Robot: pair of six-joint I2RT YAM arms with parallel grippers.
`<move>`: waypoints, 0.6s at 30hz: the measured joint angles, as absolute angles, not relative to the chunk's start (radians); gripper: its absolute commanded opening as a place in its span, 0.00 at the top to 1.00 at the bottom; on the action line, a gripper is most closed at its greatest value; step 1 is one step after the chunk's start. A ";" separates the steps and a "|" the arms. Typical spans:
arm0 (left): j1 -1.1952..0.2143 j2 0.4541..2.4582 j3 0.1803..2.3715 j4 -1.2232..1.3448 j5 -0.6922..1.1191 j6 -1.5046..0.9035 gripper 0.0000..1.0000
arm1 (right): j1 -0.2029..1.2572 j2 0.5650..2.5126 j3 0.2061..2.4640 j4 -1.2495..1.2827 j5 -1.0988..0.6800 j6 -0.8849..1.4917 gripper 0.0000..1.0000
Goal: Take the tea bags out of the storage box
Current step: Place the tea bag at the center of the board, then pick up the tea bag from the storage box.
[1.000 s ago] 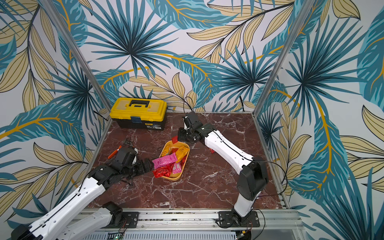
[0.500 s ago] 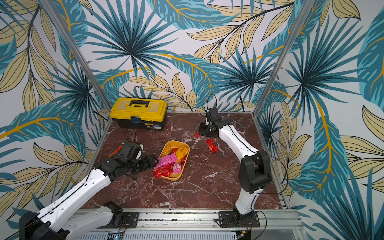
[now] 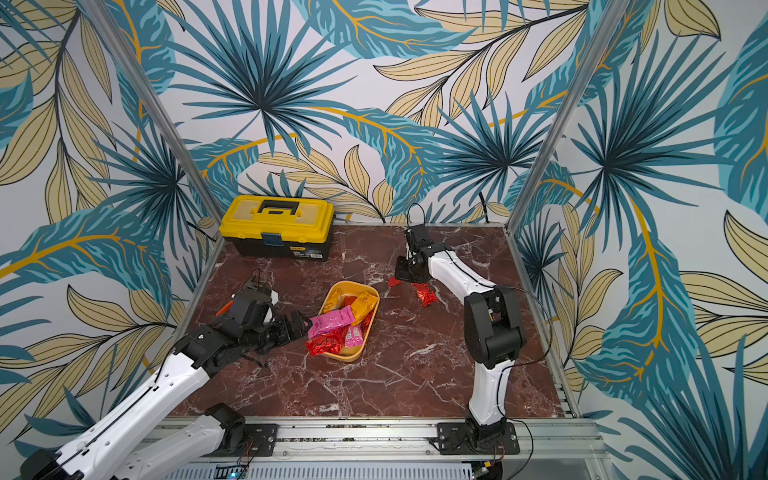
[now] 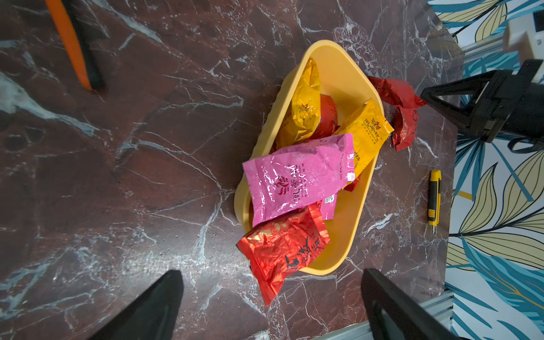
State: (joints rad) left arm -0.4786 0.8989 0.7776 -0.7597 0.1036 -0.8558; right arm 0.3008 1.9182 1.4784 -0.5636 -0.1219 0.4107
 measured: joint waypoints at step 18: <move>-0.478 0.896 0.776 -0.776 0.064 -0.861 0.00 | 0.419 1.648 1.398 -0.565 -0.157 0.411 0.43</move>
